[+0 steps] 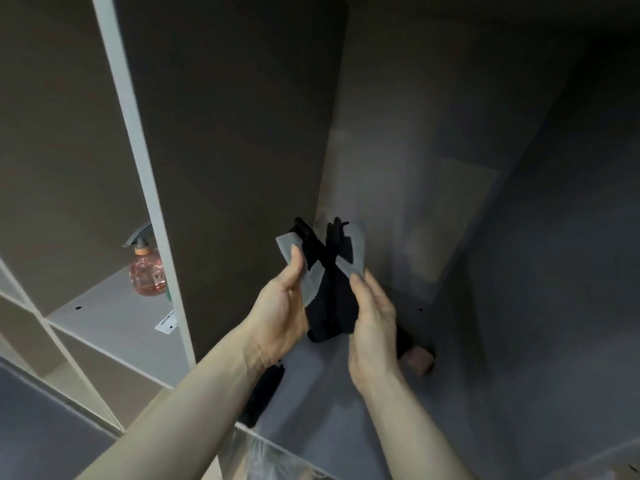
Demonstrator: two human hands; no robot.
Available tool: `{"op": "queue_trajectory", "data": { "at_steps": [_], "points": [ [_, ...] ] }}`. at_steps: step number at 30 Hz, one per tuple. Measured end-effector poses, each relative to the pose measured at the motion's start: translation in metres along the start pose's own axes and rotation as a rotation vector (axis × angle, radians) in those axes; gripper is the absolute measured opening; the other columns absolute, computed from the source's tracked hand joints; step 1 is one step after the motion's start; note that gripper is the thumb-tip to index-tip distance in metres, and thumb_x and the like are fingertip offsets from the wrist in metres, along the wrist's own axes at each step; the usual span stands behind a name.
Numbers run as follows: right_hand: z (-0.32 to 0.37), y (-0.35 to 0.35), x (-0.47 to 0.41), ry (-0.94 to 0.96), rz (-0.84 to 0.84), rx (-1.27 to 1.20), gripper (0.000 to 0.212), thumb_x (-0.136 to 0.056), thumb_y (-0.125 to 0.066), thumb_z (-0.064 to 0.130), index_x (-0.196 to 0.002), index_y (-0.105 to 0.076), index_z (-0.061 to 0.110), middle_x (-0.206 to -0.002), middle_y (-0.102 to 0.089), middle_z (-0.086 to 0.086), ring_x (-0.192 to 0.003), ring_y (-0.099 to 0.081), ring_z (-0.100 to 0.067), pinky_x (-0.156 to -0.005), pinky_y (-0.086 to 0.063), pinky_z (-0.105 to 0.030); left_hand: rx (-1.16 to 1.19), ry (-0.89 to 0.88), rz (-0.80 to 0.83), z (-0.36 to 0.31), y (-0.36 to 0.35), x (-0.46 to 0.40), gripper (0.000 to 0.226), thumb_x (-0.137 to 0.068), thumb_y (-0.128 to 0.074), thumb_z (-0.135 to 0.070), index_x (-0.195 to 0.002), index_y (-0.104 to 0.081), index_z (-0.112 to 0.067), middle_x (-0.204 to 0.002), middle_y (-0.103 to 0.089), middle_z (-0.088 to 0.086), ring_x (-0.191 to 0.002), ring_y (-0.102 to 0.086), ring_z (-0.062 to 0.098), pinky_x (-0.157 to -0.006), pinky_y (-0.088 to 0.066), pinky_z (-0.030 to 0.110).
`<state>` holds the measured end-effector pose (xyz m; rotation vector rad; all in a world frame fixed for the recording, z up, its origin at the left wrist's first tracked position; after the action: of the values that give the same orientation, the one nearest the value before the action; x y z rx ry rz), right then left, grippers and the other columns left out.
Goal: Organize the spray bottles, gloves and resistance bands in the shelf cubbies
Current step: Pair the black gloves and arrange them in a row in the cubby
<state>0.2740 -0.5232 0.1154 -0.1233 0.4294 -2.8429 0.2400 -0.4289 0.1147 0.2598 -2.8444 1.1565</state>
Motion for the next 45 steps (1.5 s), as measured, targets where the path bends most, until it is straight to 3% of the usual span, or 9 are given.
{"op": "queue_trajectory", "data": {
  "at_steps": [4, 10, 16, 20, 27, 30, 33, 38, 45],
  "points": [
    [0.01, 0.002, 0.004, 0.045, -0.003, 0.018, 0.02, -0.093, -0.055, 0.024, -0.09, -0.064, 0.041, -0.117, -0.065, 0.012, -0.12, -0.055, -0.007, -0.108, -0.038, -0.031, -0.082, -0.075, -0.048, -0.007, 0.0, 0.002, 0.054, -0.094, -0.033, -0.053, -0.121, -0.062, -0.016, -0.12, -0.068, 0.005, -0.113, -0.064, 0.017, -0.1, -0.044, 0.036],
    [0.011, -0.012, 0.009, 0.12, 0.128, 0.083, 0.031, -0.094, -0.053, 0.026, -0.124, -0.061, 0.027, -0.13, -0.062, 0.005, -0.125, -0.052, -0.008, -0.113, -0.035, -0.038, -0.049, -0.037, -0.022, 0.001, -0.017, 0.0, 0.065, -0.087, -0.037, -0.057, -0.13, -0.055, -0.012, -0.129, -0.062, 0.01, -0.124, -0.055, 0.023, -0.112, -0.034, 0.041],
    [0.022, -0.014, 0.016, 0.219, 0.152, 0.147, 0.033, -0.093, -0.054, 0.032, -0.126, -0.06, 0.03, -0.129, -0.062, 0.006, -0.127, -0.05, -0.007, -0.113, -0.035, -0.038, -0.178, -0.057, -0.014, 0.009, -0.017, -0.004, 0.067, -0.088, -0.033, -0.06, -0.133, -0.053, -0.014, -0.131, -0.061, 0.007, -0.125, -0.055, 0.019, -0.115, -0.031, 0.04],
    [0.018, -0.02, 0.02, 0.246, 0.157, 0.32, 0.033, -0.083, -0.05, 0.052, -0.113, -0.054, 0.062, -0.141, -0.05, 0.014, -0.141, -0.029, -0.006, -0.117, -0.026, -0.04, -0.24, -0.053, -0.026, 0.014, -0.02, -0.006, 0.076, -0.077, -0.043, -0.068, -0.131, -0.055, -0.017, -0.13, -0.062, 0.007, -0.125, -0.054, 0.02, -0.114, -0.033, 0.041],
    [0.017, -0.039, 0.039, 0.471, 0.303, 0.77, 0.04, -0.084, -0.014, 0.064, -0.124, -0.016, 0.061, -0.147, -0.007, 0.035, -0.139, -0.002, 0.016, -0.121, -0.002, -0.037, -0.051, -0.068, -0.007, 0.007, -0.023, 0.001, 0.09, -0.061, -0.077, -0.058, -0.129, -0.054, -0.004, -0.132, -0.055, 0.024, -0.121, -0.055, 0.036, -0.106, -0.042, 0.049],
    [0.031, -0.016, 0.041, 0.467, 0.189, 0.437, 0.037, -0.088, -0.045, 0.037, -0.123, -0.05, 0.049, -0.141, -0.043, 0.024, -0.135, -0.031, 0.006, -0.116, -0.025, -0.032, 0.043, 0.017, -0.071, 0.007, -0.008, 0.003, 0.058, -0.081, -0.059, -0.048, -0.116, -0.065, -0.002, -0.118, -0.066, 0.019, -0.106, -0.065, 0.03, -0.097, -0.049, 0.042],
    [0.044, 0.013, 0.027, 0.367, -0.005, 0.376, 0.041, -0.088, -0.061, 0.024, -0.126, -0.053, 0.036, -0.132, -0.05, 0.011, -0.121, -0.047, -0.003, -0.099, -0.041, -0.012, 0.057, 0.09, -0.05, 0.007, 0.002, 0.011, 0.049, -0.091, -0.047, -0.042, -0.11, -0.069, -0.002, -0.114, -0.068, 0.019, -0.1, -0.068, 0.031, -0.095, -0.047, 0.045],
    [0.023, 0.006, 0.007, -0.055, 0.289, 0.198, 0.026, -0.092, -0.058, 0.027, -0.115, -0.066, 0.022, -0.114, -0.071, 0.003, -0.109, -0.065, -0.012, -0.098, -0.048, -0.034, -0.024, 0.145, -0.059, 0.012, 0.005, 0.021, 0.041, -0.083, -0.055, -0.034, -0.103, -0.072, -0.003, -0.106, -0.072, 0.018, -0.088, -0.072, 0.03, -0.079, -0.057, 0.039],
    [0.003, 0.01, 0.01, -0.075, 0.273, 0.034, 0.027, -0.089, -0.059, 0.013, -0.116, -0.063, 0.014, -0.109, -0.072, -0.006, -0.104, -0.068, -0.02, -0.089, -0.053, -0.031, -0.304, -0.023, -0.202, 0.017, 0.019, 0.026, 0.042, -0.093, -0.049, -0.043, -0.121, -0.058, -0.012, -0.118, -0.068, 0.014, -0.107, -0.066, 0.027, -0.1, -0.048, 0.045]
  ]
}}
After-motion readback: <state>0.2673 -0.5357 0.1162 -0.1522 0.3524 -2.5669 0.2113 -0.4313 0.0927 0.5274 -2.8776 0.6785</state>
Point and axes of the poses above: each hand's wrist, its own x-axis away from the middle knuckle, its own y-axis out of the back of the hand, z = x × y, the point moved 8 cm from there along -x, towards the middle knuckle
